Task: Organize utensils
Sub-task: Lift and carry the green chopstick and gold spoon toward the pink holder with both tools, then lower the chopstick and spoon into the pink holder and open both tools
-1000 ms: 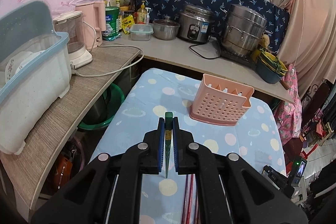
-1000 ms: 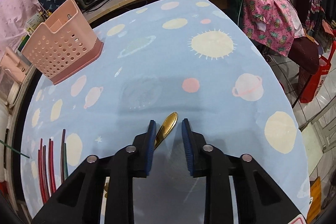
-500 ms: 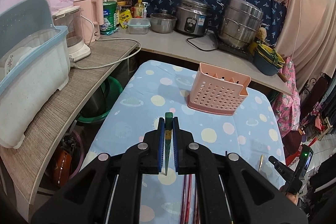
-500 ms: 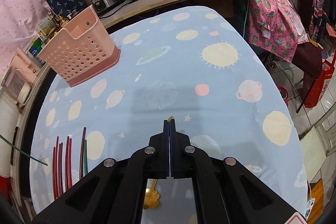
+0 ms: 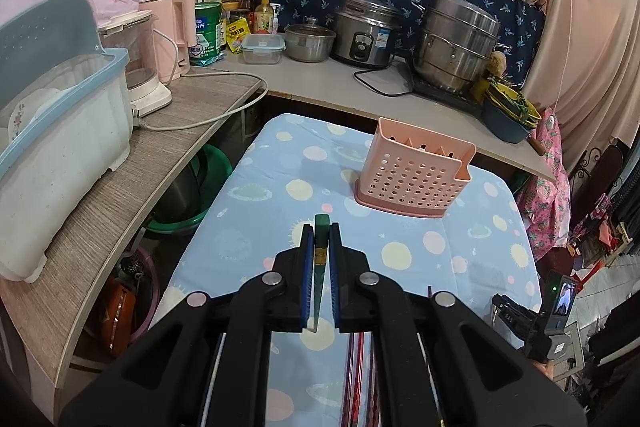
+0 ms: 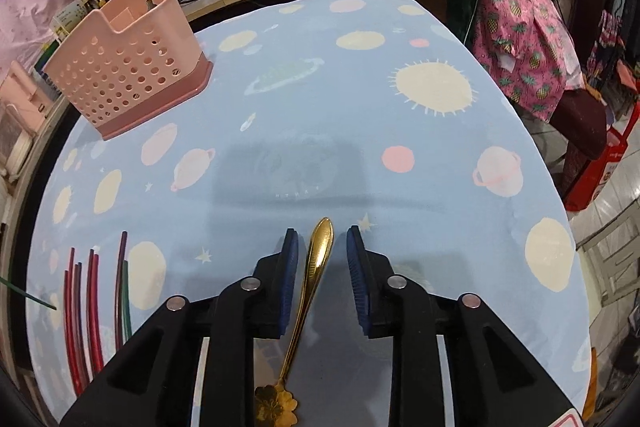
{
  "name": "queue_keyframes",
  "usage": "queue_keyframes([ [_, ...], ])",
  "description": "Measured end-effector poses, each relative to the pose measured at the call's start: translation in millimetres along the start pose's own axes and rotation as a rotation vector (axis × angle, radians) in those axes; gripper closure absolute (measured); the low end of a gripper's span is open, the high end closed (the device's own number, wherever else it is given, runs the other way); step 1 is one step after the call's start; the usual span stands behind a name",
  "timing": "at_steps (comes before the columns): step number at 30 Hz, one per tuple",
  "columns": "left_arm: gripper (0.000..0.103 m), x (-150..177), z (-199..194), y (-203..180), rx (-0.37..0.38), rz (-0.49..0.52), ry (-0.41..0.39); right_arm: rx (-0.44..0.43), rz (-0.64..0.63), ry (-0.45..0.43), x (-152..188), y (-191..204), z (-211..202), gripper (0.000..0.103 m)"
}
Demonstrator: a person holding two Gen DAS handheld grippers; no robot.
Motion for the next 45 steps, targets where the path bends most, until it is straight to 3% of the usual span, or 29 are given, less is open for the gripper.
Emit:
queue_keyframes([
  [5,0.096,4,-3,-5,0.008,0.007,0.002,-0.025,0.009,0.001,4,-1,-7,0.092],
  [12,0.095,1,-4,-12,0.027,0.011,0.009,-0.078,0.019,-0.071,0,6,-52,0.092],
  [13,0.096,1,-5,-13,0.031,0.010,0.009,-0.086,0.018,-0.082,-2,8,-60,0.099],
  [15,0.096,2,-6,-14,0.035,0.011,0.009,-0.104,0.014,-0.101,-4,11,-74,0.100],
  [26,0.096,4,-10,-18,0.049,0.015,0.006,-0.160,-0.005,-0.166,-4,27,-118,0.101],
  [35,0.096,-31,-14,-26,0.064,0.027,-0.052,-0.214,-0.071,-0.291,-62,61,-165,0.101],
  [45,0.096,-140,-16,-69,0.097,0.068,-0.217,-0.278,-0.108,-0.404,-170,115,-181,0.101],
])
Point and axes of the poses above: each gripper's, at about its wrist camera, not at the fingertips, and z roughly the way its jaws point, y to its left, x to its underside, the point moved 8 cm from there along z, roughly the way its jaws point, and after that the axes turned 1 degree about x, right-handed, at the moved point
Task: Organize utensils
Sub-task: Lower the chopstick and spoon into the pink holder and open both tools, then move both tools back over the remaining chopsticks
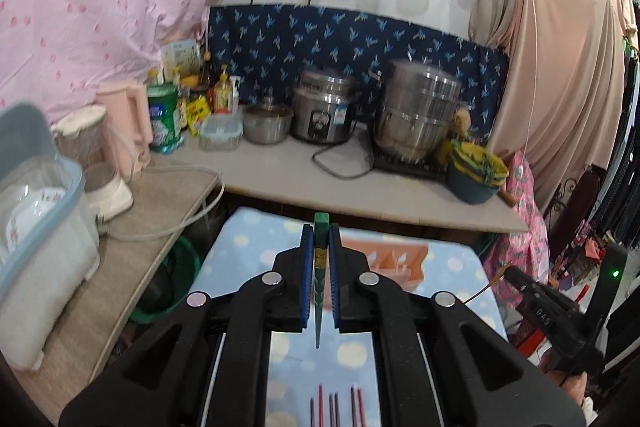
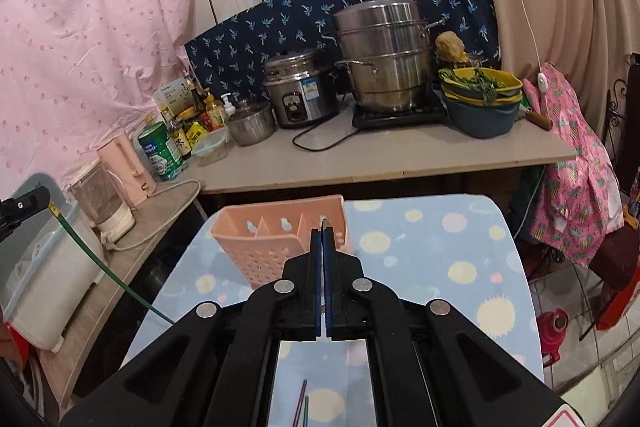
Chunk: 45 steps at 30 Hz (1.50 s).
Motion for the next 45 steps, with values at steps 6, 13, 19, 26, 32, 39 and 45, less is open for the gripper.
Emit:
queue_keyframes([
  [6,0.096,-50,33,-14,-0.001,0.002,-0.066,-0.003,-0.021,-0.024,-43,12,40,0.101],
  [13,0.096,-63,74,-25,0.013,0.002,-0.080,0.018,-0.042,0.020,-46,15,89,0.101],
  [19,0.096,-51,111,-27,0.019,0.003,-0.041,0.031,-0.049,0.081,-28,11,123,0.101],
  [26,0.068,-26,133,-22,-0.007,0.029,-0.002,0.024,-0.048,0.103,-18,8,133,0.096],
  [32,0.040,-12,122,-12,-0.054,0.041,-0.002,0.020,-0.034,0.069,-19,8,110,0.065],
  [39,0.032,24,94,3,-0.093,0.034,0.048,0.014,-0.013,0.054,-6,10,63,0.051],
  [45,0.032,70,69,21,-0.135,0.024,0.113,0.012,-0.019,0.064,27,16,20,0.045],
])
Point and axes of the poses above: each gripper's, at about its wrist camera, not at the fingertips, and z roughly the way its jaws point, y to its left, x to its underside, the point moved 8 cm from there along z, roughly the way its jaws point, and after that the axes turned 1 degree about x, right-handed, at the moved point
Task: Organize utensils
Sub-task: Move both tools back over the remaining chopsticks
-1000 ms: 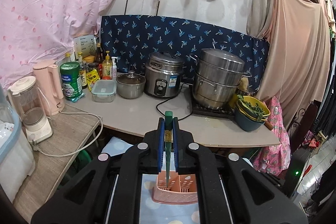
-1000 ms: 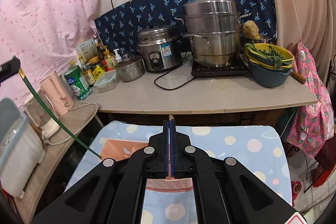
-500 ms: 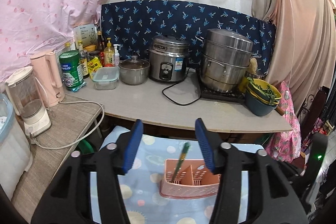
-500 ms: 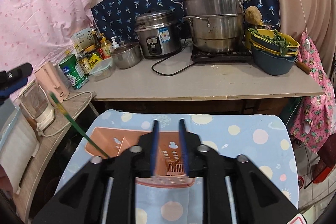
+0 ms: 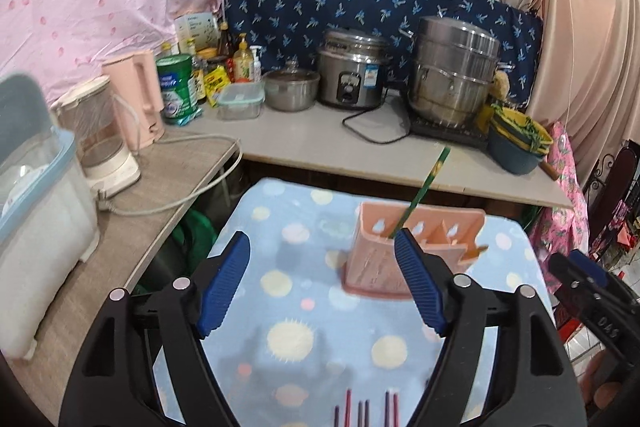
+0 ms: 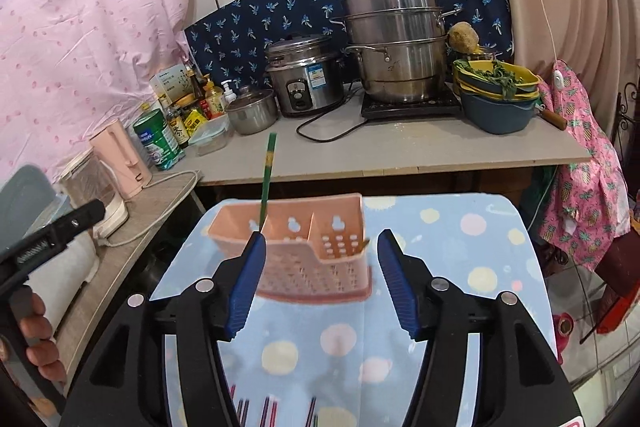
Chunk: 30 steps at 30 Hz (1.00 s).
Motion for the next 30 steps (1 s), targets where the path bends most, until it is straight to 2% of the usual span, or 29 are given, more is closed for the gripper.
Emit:
queue_keyframes([
  [16,0.032,100,-46,21,-0.060,0.010,0.086,0.004,-0.049,0.056,102,25,-67,0.042],
  [30,0.032,183,-72,22,-0.086,0.041,0.166,0.041,-0.068,0.138,196,16,-101,0.042],
])
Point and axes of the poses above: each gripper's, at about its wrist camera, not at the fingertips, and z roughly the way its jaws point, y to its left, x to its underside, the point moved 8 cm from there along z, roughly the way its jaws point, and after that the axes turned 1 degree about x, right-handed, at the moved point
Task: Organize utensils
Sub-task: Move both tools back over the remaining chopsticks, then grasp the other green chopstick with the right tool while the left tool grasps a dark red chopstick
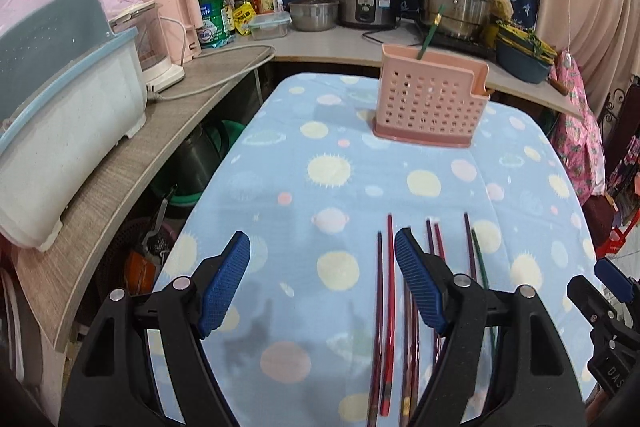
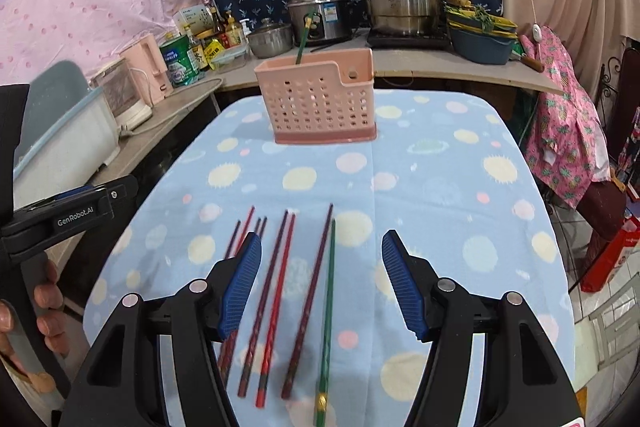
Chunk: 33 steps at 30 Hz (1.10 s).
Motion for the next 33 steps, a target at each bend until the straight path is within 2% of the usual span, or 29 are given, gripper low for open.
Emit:
queue_keyframes([
  [6,0.032,45,6,5,-0.009,0.002,0.059,0.012,0.018,0.062,44,-9,1,0.042],
  [15,0.032,100,13,9,0.006,0.006,0.128,0.032,-0.033,0.130,99,-1,14,0.044],
  [21,0.032,123,14,10,0.022,0.014,0.149,0.036,-0.056,0.160,122,6,22,0.054],
  [28,0.032,145,16,2,0.050,0.035,0.184,0.028,-0.064,0.194,135,8,29,0.075],
  [33,0.032,158,17,-8,0.074,0.063,0.207,0.031,-0.054,0.210,140,6,34,0.085],
])
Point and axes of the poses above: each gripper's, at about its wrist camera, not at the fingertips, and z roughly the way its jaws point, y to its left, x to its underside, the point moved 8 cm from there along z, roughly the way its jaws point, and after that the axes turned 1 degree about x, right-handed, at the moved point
